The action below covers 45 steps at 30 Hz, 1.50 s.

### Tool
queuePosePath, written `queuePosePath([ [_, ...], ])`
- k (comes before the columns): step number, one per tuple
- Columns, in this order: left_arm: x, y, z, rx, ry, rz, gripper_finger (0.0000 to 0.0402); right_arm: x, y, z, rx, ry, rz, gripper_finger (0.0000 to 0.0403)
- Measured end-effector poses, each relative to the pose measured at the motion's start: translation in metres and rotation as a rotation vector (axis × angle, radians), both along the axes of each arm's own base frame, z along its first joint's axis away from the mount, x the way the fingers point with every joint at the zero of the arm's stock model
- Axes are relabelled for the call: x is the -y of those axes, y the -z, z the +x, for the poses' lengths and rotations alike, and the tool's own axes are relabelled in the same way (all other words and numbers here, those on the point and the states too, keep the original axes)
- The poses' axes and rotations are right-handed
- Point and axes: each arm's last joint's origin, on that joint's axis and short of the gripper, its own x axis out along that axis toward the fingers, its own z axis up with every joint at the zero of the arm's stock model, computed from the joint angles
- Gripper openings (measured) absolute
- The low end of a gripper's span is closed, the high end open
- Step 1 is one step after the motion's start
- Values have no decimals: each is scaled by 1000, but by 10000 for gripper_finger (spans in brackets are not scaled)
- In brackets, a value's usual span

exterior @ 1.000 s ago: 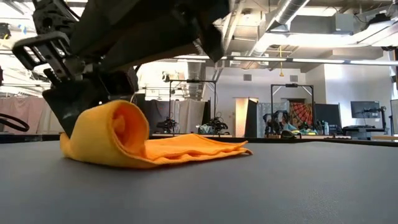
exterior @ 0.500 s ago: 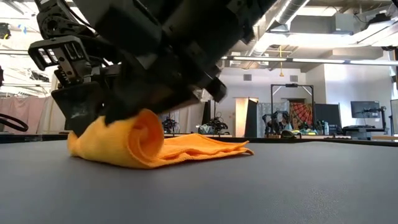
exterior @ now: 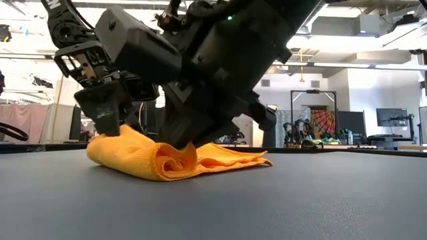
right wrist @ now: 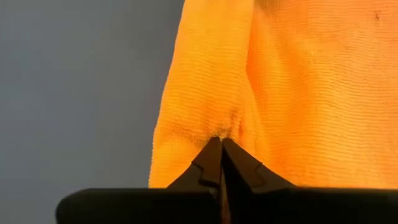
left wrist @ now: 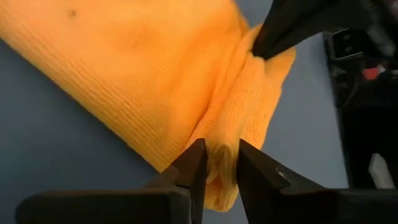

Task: Roll towel
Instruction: Roll the orange microfiber cloth

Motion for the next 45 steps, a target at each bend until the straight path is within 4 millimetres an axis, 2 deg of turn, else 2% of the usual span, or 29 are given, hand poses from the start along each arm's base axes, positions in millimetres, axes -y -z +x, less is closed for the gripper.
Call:
queuePosePath([
  [3, -5, -2, -3, 0, 15, -7, 75, -1, 7, 1, 5, 10, -4, 19],
  [12, -17, 2, -17, -68, 51, 38, 75, 2, 9, -2, -17, 47, -3, 19],
  [17, -12, -13, -24, 39, 103, 132, 75, 3, 12, -4, -31, 49, -11, 18],
  [20, 1, -27, -33, 155, 93, 231, 75, 3, 12, -4, -42, 44, -21, 18],
  [24, 32, -43, -48, 492, 130, 415, 75, 1, 13, -6, -48, 37, -37, 18],
  [29, 73, -36, -67, 777, 357, 714, 76, 1, 13, -6, -43, 34, -36, 19],
  [34, 94, -25, -68, 740, 422, 873, 93, 0, 13, -4, -25, 34, -25, 20],
  [45, 108, -4, -31, 542, 539, 1252, 165, 0, 12, -2, -7, 33, 0, 21],
])
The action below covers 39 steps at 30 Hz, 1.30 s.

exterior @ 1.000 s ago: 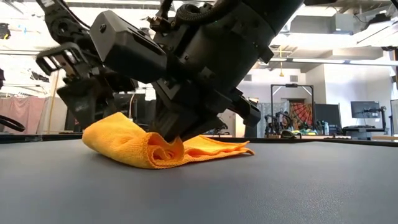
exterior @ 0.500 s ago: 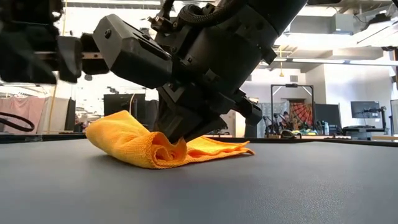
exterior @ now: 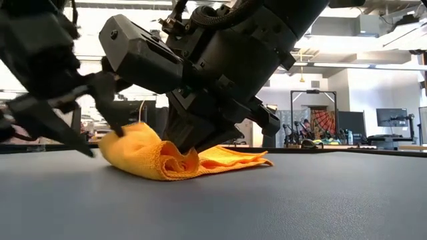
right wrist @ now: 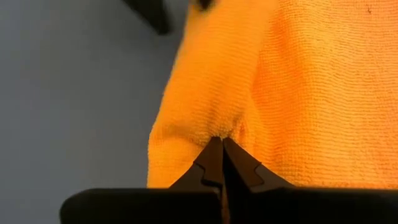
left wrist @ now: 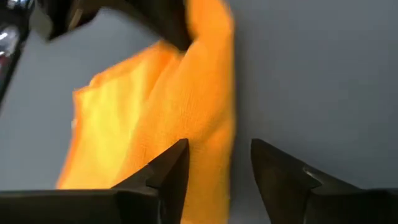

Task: Roll towel
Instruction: Roll the orange microfiber cloth

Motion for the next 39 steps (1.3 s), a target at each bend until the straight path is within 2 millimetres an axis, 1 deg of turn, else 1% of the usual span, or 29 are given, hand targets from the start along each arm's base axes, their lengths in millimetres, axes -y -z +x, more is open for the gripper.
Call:
queuePosePath([
  [3, 3, 1, 9, 11, -17, 68, 174, 0, 0, 0, 1, 0, 4, 21],
  [8, 8, 2, 13, 4, 28, 146, 176, 0, 0, 0, -6, -5, 13, 22],
  [14, 13, -15, 10, 86, 60, 238, 177, 0, 0, 0, -9, -11, 16, 22],
  [17, 10, -21, 10, 109, 64, 250, 177, 0, 0, 0, -10, -14, 14, 22],
  [19, 4, -21, 12, 94, 55, 259, 177, 1, 0, 1, -10, -13, 14, 22],
  [21, -2, -18, 13, 58, 67, 233, 177, 0, 0, 1, -9, -13, 16, 22],
  [24, -10, -14, 15, -3, 97, 147, 177, 0, 0, 1, -5, -13, 18, 22],
  [31, -29, -9, 18, -94, 31, 16, 177, 0, -2, 2, 9, -13, 25, 22],
  [35, -37, -6, 17, -151, 6, -44, 177, -1, -5, 1, 14, -18, 31, 24],
  [39, -40, -5, 17, -163, 2, -73, 177, 0, -12, 0, 10, -33, 29, 40],
])
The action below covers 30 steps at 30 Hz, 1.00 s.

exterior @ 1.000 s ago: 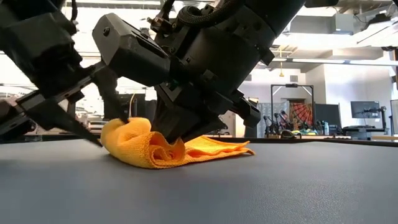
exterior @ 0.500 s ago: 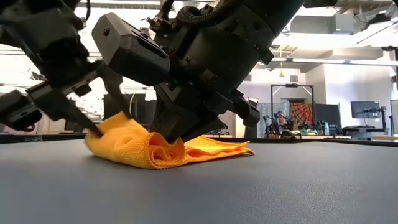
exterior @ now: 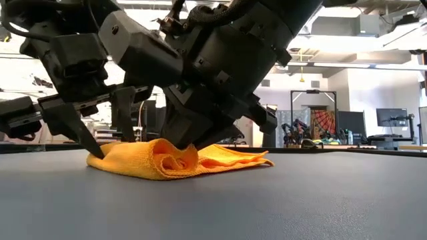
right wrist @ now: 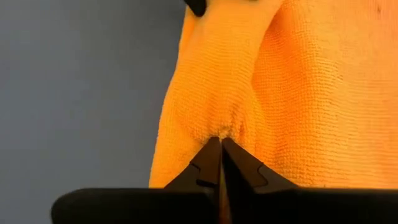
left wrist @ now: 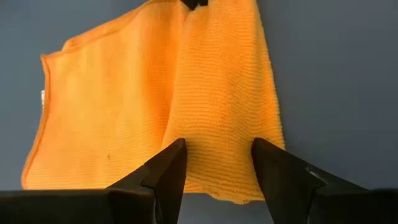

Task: Roll towel
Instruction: Roll the orange microfiber cloth

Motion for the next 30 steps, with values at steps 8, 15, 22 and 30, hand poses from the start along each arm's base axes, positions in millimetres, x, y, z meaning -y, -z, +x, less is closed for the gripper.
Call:
queuePosePath([
  [8, -5, 2, -1, -42, -38, -69, 177, -3, -43, -10, 42, -86, -39, 81],
  [15, -5, 2, -1, -50, -58, -94, 177, -27, -57, -8, 177, -264, -178, 106],
  [22, -5, 2, -1, -62, -66, -124, 177, -34, -26, -3, 122, -343, -379, 139],
  [30, -5, 3, -2, -73, -59, -127, 177, -22, -18, -4, 22, -326, -450, 200],
])
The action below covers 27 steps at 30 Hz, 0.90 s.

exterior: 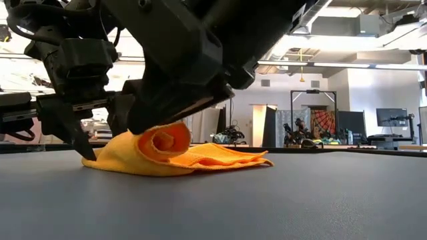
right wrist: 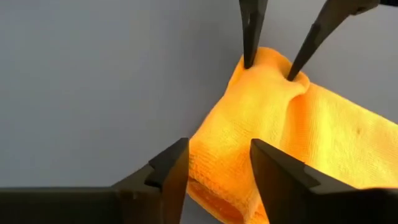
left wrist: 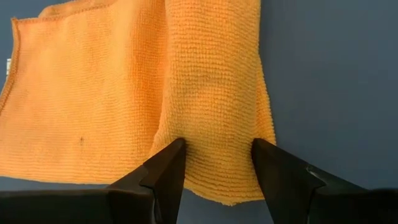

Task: Roll towel
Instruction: Roll the orange microfiber cloth

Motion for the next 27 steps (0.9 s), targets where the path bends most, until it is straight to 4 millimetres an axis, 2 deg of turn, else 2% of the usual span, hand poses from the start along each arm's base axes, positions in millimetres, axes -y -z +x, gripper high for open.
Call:
queuePosePath([
  [3, -2, 0, 0, -5, -5, -16, 177, 1, 3, 1, -23, -19, 22, 217],
  [5, -4, 0, 1, -13, -21, -34, 177, 2, 12, 5, -31, -20, 29, 222],
  [8, -6, 0, 1, -20, -15, -55, 177, 4, 33, 6, -68, -4, 26, 221],
  [11, -6, 1, 0, -27, -11, -63, 177, 6, 38, 6, -66, 56, 49, 209],
  [15, -6, 2, -1, -52, 2, -75, 177, 6, 42, 1, -50, 173, 130, 164],
  [18, -6, 2, -1, -61, -6, -110, 177, 1, 39, -3, -31, 207, 192, 102],
  [21, -3, 0, 0, -84, -68, -243, 174, -12, 35, -10, -16, 215, 273, 33],
  [24, 3, -1, 2, -117, -129, -409, 159, -32, 32, -23, -6, 215, 355, 30],
  [27, 18, 6, 5, -148, -173, -515, 129, -50, 29, -36, 3, 217, 422, 30],
])
